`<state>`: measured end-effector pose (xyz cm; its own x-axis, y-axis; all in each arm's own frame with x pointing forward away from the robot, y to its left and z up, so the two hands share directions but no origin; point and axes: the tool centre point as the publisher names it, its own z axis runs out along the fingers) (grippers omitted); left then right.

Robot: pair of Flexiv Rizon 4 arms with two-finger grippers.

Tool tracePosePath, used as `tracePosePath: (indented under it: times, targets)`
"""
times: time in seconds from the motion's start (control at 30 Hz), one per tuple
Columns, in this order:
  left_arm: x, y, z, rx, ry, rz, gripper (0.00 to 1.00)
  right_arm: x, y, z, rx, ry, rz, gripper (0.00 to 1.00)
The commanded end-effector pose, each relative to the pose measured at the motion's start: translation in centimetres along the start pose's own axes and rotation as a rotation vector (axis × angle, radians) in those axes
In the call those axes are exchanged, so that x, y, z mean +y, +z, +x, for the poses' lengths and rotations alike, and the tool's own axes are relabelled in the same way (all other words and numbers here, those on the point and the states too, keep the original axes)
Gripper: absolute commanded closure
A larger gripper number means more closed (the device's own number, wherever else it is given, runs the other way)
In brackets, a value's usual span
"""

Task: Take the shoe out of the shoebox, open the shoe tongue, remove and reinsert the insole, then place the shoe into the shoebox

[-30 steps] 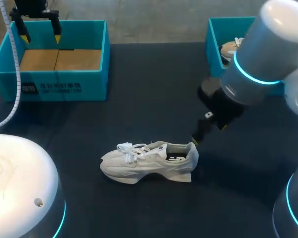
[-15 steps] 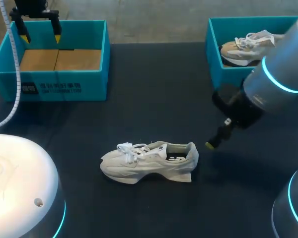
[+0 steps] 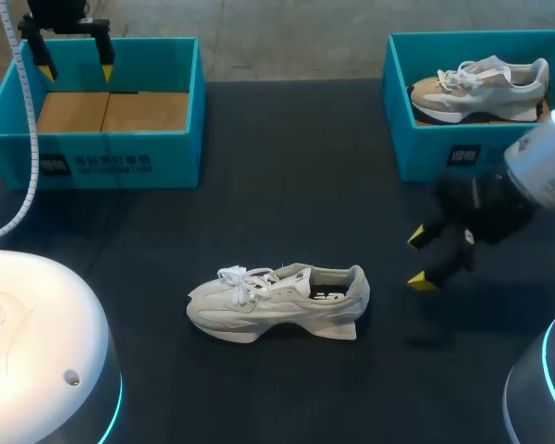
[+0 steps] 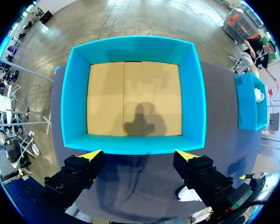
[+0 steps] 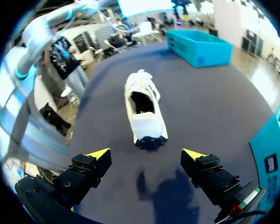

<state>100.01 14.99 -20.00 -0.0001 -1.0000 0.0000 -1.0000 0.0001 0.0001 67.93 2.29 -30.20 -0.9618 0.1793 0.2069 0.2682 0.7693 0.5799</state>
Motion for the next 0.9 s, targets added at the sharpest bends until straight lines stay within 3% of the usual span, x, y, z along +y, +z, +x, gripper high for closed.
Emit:
tracePosePath:
  times: [0.03,0.13,0.43,0.67,0.9]
  targets:
    - [0.0,0.0,0.0,0.000,0.000,0.000,0.00,-0.6,-0.1,-0.2,0.164,-0.219,-0.299,0.00]
    - [0.0,0.0,0.0,0.000,0.000,0.000,0.00,-0.6,-0.1,-0.2,0.164,-0.219,-0.299,0.00]
    - [0.0,0.0,0.0,0.000,0.000,0.000,0.00,-4.7,2.4,-1.9,0.104,-0.286,-0.398,0.00]
    - [0.0,0.0,0.0,0.000,0.000,0.000,0.00,-5.4,3.7,-1.9,0.017,-0.289,-0.447,0.00]
    - [0.0,0.0,0.0,0.000,0.000,0.000,0.00,-5.8,4.9,-1.7,0.024,-0.257,-0.469,0.00]
